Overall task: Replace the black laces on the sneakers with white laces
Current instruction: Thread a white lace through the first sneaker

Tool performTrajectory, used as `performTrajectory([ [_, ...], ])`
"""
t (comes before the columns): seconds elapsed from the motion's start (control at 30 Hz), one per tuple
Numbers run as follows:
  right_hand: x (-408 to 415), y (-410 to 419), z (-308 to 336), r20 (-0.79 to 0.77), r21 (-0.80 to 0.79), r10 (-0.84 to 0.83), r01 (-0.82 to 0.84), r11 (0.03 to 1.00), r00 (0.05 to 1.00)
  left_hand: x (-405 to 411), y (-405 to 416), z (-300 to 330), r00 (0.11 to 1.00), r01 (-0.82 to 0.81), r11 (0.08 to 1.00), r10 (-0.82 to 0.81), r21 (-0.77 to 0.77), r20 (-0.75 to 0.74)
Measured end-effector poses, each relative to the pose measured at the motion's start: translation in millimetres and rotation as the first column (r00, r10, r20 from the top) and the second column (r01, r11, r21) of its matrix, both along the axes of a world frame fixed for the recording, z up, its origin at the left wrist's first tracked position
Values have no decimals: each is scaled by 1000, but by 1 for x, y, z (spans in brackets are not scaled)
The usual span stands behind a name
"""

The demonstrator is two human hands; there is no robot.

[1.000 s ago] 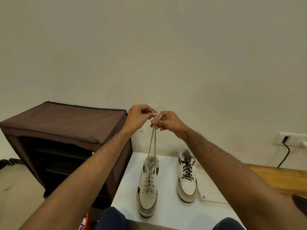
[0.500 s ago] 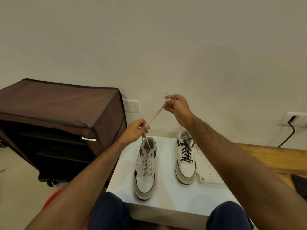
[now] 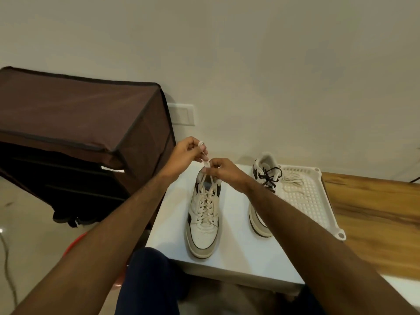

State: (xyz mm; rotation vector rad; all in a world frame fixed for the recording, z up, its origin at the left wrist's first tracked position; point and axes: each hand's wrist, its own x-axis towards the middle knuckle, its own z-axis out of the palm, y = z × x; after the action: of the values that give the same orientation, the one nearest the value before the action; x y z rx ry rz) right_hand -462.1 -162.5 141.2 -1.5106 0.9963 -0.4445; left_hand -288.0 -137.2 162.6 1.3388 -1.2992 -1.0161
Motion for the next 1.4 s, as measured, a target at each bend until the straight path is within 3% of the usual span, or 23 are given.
performTrajectory([
  [0.13,-4,-15,-11,-140,-73,-32,22,997,990,6,-12,-28,988,-152,986,151,72,21],
  [0.23,-5,-26,-25,-294,-250,-142,67,966,945,15,-10,-59,954,-187,974,149,128,260],
  [0.3,-2,-31,-31,-361,-298,-169,59,953,917,16,-4,-81,885,-156,977,72,148,461],
  [0.47,8,-42,-33,-456,-270,-164,39,962,875,2,-4,-97,657,-7,996,-61,87,752],
  [0.57,19,-48,-31,-558,-291,-113,-66,954,822,1,-13,-90,490,83,978,-209,193,846],
  [0.63,28,-45,-29,-659,-298,-74,-169,940,748,3,-17,-84,436,101,958,-285,269,854],
  [0.7,33,-42,-28,-745,-324,-75,-260,910,663,6,-17,-81,459,95,958,-282,269,843],
  [0.8,40,-37,-29,-785,-356,-86,-334,873,613,8,-10,-84,630,40,988,-140,149,764],
  [0.87,41,-40,-31,-771,-348,-75,-321,881,632,6,-3,-86,719,60,991,-127,121,684],
  [0.93,36,-46,-26,-749,-289,-12,-311,906,662,5,1,-90,743,88,990,-140,113,654],
  [1.03,18,-54,-25,-569,-181,70,-208,961,819,5,8,-97,813,20,996,-66,85,579],
  [1.1,5,-51,-23,-483,-206,73,-195,959,873,3,16,-100,855,-36,994,-21,101,519],
  [1.2,-3,-44,-24,-446,-222,133,-254,941,885,-5,26,-103,904,-89,990,36,105,426],
  [1.33,2,-33,-27,-616,-381,165,-475,794,770,-10,42,-109,914,-85,987,22,138,406],
  [1.4,1,-29,-29,-565,-421,130,-420,804,815,-12,52,-110,924,-65,984,-4,168,383],
])
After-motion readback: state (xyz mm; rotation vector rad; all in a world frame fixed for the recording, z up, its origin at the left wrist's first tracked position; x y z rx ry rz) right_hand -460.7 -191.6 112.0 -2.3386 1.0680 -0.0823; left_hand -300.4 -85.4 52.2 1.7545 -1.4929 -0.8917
